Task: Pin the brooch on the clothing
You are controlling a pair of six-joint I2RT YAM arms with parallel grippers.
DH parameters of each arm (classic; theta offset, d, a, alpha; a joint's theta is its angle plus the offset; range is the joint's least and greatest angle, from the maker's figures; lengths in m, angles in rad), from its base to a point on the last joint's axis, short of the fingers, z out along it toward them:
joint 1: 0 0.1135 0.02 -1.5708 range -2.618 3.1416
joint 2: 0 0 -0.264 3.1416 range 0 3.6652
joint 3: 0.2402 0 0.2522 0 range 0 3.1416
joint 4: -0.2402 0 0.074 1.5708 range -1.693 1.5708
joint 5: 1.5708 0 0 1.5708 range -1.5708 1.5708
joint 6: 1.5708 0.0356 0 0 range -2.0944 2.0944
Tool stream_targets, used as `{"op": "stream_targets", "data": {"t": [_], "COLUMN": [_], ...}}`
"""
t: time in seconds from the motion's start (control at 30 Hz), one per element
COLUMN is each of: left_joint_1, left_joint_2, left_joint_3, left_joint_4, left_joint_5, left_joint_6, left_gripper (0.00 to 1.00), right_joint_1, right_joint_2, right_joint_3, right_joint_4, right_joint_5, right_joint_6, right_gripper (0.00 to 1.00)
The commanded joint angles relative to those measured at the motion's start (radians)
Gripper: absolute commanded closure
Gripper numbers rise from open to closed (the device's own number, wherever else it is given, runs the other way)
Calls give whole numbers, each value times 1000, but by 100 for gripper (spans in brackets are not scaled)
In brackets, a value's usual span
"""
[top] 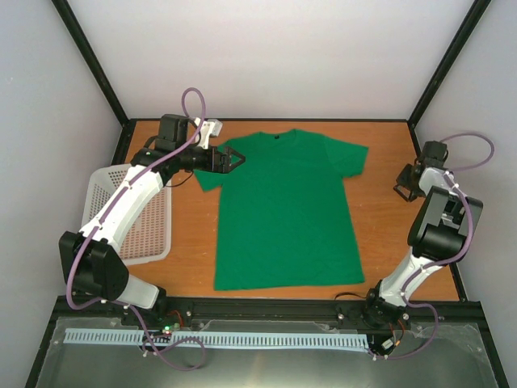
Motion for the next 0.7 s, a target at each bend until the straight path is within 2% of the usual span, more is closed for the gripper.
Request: {"op": "stream_targets", "data": {"t": [0.0,0.17,0.3,0.47,0.57,0.67], "left_joint_1": [8,8,8,8,7,5], "left_joint_2": [24,46,10,-46,-70,-104], "left_joint_3": [40,45,-45,-154,-181,-224], "left_joint_4": [-10,-8,81,193,196,217], "left_joint_5": [-1,-23,78,190,149,161], "left_joint_6": [5,28,45,32,-21,-88], "left_gripper": [0,0,0,0,0,0], "right_joint_1": [44,171,320,455,502,504], "right_joint_2": [-104,-210,-301,-368,-354,-334], "right_joint_3": [-27,-81,-169,-300,-320,-279], "right_joint_4": [-51,-95,-91,37,43,-17], "right_joint_5": [-49,-165,-314,-532,-514,-479], "right_joint_6": [-41,-54,-14,123,104,32], "right_gripper": [60,59,58,58,58,51]}}
